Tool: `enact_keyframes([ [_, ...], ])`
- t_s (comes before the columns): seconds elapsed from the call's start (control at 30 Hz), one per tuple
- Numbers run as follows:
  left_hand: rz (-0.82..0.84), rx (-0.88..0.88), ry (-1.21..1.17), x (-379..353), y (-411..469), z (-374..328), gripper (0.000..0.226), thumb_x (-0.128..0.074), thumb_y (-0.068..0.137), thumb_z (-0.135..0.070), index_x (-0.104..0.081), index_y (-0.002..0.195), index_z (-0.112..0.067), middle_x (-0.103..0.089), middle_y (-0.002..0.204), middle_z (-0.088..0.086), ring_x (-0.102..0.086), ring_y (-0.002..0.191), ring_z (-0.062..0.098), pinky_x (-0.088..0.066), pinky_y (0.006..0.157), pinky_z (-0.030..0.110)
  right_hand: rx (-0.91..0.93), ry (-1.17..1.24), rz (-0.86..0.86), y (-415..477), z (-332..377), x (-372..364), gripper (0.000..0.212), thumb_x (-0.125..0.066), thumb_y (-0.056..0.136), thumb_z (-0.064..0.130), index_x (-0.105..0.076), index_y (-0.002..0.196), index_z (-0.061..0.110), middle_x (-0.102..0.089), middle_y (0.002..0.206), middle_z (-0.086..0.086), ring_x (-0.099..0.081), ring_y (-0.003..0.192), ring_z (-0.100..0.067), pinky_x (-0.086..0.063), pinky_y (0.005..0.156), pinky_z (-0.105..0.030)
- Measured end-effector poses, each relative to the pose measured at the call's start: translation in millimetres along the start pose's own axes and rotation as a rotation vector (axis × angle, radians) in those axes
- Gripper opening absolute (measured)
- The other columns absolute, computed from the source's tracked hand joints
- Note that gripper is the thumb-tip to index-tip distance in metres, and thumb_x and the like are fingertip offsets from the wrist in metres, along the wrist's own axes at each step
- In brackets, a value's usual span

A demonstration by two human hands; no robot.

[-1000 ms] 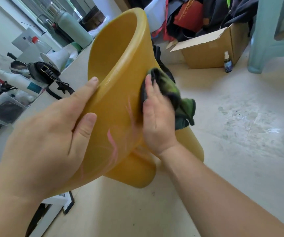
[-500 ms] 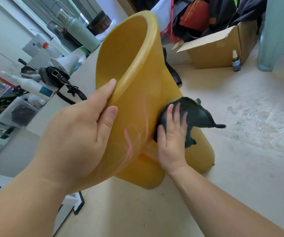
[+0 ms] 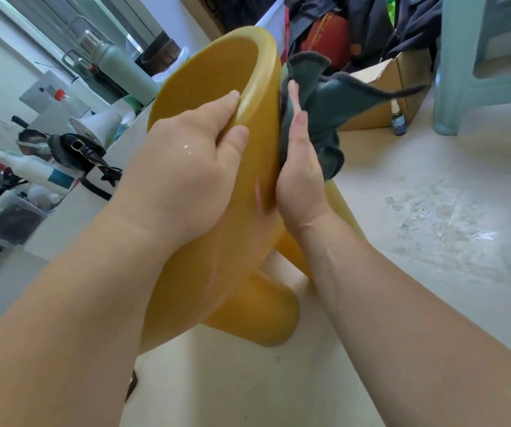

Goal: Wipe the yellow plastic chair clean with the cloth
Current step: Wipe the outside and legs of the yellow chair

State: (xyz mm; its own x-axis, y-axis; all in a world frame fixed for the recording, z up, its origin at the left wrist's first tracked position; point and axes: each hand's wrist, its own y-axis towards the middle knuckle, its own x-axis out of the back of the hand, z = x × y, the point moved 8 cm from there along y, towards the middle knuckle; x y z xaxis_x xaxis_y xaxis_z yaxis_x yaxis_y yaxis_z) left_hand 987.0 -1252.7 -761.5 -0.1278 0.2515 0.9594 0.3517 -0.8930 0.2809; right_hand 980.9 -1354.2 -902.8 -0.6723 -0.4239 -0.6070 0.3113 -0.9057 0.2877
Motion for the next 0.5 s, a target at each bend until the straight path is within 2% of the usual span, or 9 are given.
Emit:
enact_keyframes([
  [0.03, 0.002, 0.008, -0.003, -0.2, 0.8, 0.3, 0.048, -0.039, 0.104, -0.043, -0.034, 0.152, -0.04, -0.05, 0.145, -0.014, -0.044, 0.127, 0.007, -0.027, 0.092, 0.018, -0.038, -0.07, -0.004, -10.1, -15.8, 2.0, 0.064, -0.02, 0.099, 0.069, -0.017, 0.158, 0.047, -0.012, 0.168, 0.022, -0.004, 0.156, -0.005, -0.008, 0.129, -0.048],
  [0.1, 0.007, 0.015, 0.006, -1.2, 0.3, 0.6, 0.048, -0.039, 0.104, -0.042, -0.035, 0.152, -0.039, -0.051, 0.135, -0.019, -0.042, 0.108, -0.004, -0.027, 0.079, 0.004, -0.179, -0.182, -0.025, -58.6, -55.7, 3.1, 0.055, -0.018, 0.092, 0.071, -0.004, 0.145, 0.063, 0.005, 0.159, 0.04, 0.014, 0.152, 0.005, 0.002, 0.128, -0.047],
  [0.13, 0.006, 0.015, 0.007, -1.4, -0.6, 0.0, 0.048, -0.039, 0.104, -0.042, -0.035, 0.152, -0.039, -0.05, 0.127, -0.021, -0.036, 0.097, -0.01, -0.027, 0.073, -0.003, -0.239, -0.168, -0.021, -85.4, -70.3, -0.4, 0.056, -0.019, 0.088, 0.073, 0.002, 0.14, 0.066, 0.01, 0.156, 0.043, 0.016, 0.15, 0.007, 0.003, 0.128, -0.045],
  [0.2, -0.001, 0.026, -0.003, -0.9, -4.2, 0.8, 0.048, -0.039, 0.104, -0.042, -0.035, 0.152, -0.04, -0.048, 0.122, -0.023, -0.029, 0.093, -0.015, -0.026, 0.067, -0.008, -0.345, -0.075, -0.008, -123.1, -81.2, -11.8, 0.061, -0.025, 0.083, 0.082, 0.006, 0.135, 0.074, 0.012, 0.161, 0.036, 0.009, 0.152, 0.007, -0.003, 0.129, -0.044],
  [0.27, -0.001, 0.051, 0.002, -0.4, -8.3, 3.2, 0.048, -0.038, 0.104, -0.044, -0.033, 0.151, -0.044, -0.048, 0.121, -0.025, -0.029, 0.092, -0.014, -0.029, 0.065, -0.003, -0.389, -0.027, -0.031, -129.0, -73.4, -19.3, 0.064, -0.026, 0.079, 0.086, 0.005, 0.134, 0.074, 0.008, 0.164, 0.031, 0.003, 0.153, 0.004, -0.007, 0.129, -0.044],
  [0.33, 0.004, 0.066, 0.013, -0.3, -10.6, 4.0, 0.047, -0.037, 0.104, -0.044, -0.032, 0.151, -0.045, -0.055, 0.13, -0.021, -0.032, 0.093, -0.01, -0.031, 0.064, 0.01, -0.346, -0.041, -0.064, -115.0, -53.5, -19.6, 0.071, -0.022, 0.078, 0.085, 0.006, 0.139, 0.064, 0.007, 0.166, 0.028, 0.004, 0.153, 0.004, -0.004, 0.129, -0.043],
  [0.43, -0.003, 0.059, 0.026, 0.2, -13.3, 2.4, 0.048, -0.037, 0.104, -0.043, -0.032, 0.152, -0.044, -0.058, 0.138, -0.01, -0.049, 0.108, 0.006, -0.031, 0.082, 0.02, -0.207, -0.044, -0.057, -91.1, -21.5, -23.4, 0.086, -0.016, 0.079, 0.094, 0.004, 0.154, 0.056, 0.006, 0.166, 0.029, 0.007, 0.155, -0.001, -0.002, 0.128, -0.049],
  [0.5, -0.016, 0.051, 0.023, 0.8, -14.4, 1.7, 0.047, -0.037, 0.105, -0.042, -0.032, 0.151, -0.043, -0.059, 0.138, -0.008, -0.051, 0.12, 0.015, -0.031, 0.084, 0.022, -0.098, -0.07, -0.032, -70.7, -8.4, -22.3, 0.094, -0.017, 0.08, 0.095, -0.001, 0.158, 0.047, 0.003, 0.168, 0.025, 0.008, 0.156, -0.004, -0.006, 0.127, -0.052],
])
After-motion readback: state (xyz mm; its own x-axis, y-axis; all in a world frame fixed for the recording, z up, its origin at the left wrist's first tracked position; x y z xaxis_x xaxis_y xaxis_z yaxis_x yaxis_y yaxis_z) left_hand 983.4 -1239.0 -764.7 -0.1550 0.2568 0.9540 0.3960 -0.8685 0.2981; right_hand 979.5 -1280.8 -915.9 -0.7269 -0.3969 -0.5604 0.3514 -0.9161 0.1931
